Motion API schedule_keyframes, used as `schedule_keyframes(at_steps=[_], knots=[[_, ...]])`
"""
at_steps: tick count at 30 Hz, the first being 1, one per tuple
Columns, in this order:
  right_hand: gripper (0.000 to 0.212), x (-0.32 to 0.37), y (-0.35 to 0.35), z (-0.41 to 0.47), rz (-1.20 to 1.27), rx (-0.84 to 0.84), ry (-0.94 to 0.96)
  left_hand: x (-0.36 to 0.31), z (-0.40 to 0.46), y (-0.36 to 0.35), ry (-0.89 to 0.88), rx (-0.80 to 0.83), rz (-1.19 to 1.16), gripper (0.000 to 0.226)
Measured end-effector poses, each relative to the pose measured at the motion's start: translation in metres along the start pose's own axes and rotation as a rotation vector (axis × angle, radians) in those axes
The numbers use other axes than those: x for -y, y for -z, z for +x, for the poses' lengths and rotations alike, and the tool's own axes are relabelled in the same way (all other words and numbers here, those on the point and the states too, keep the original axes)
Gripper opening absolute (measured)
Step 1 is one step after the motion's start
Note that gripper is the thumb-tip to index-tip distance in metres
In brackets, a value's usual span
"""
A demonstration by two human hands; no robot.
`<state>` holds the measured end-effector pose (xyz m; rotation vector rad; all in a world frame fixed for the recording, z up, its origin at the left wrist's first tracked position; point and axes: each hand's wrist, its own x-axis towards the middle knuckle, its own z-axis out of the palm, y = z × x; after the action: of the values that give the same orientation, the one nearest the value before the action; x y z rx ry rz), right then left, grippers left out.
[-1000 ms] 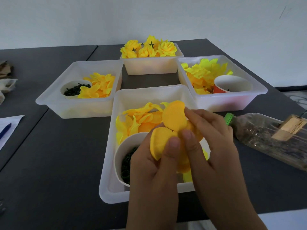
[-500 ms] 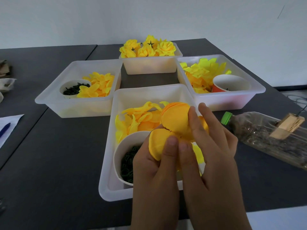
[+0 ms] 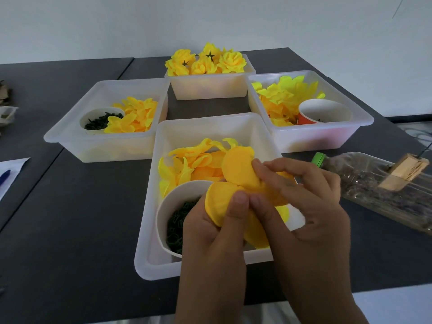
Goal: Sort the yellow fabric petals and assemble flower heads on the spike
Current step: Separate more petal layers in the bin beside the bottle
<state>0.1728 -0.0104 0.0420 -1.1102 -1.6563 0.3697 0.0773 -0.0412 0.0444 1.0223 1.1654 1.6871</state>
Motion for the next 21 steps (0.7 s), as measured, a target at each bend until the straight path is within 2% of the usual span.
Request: schedule_keyframes(at_steps=[6,9,13,17,21], knots=[[0.015,-0.001,0.002,0.014,0.120,-0.002,-0.034,0.001,-0.001,-0.003,-0.028,-0.040,0.040,0.022],[0.012,-0.003,0.002,0.016,0.186,0.010,-0.070,0.001,0.000,-0.005,-0.052,-0.037,0.100,0.013],[0.009,-0.006,-0.001,0.013,0.185,0.011,-0.083,0.002,0.000,-0.006,-0.035,-0.067,0.149,0.020],[0.006,-0.008,-0.002,0.014,0.117,-0.026,-0.021,0.001,0.000,-0.008,-0.072,-0.082,0.201,0.016],[0.012,-0.010,-0.003,0.015,-0.069,-0.030,0.127,0.000,0.002,-0.006,-0.040,-0.061,0.256,0.018]])
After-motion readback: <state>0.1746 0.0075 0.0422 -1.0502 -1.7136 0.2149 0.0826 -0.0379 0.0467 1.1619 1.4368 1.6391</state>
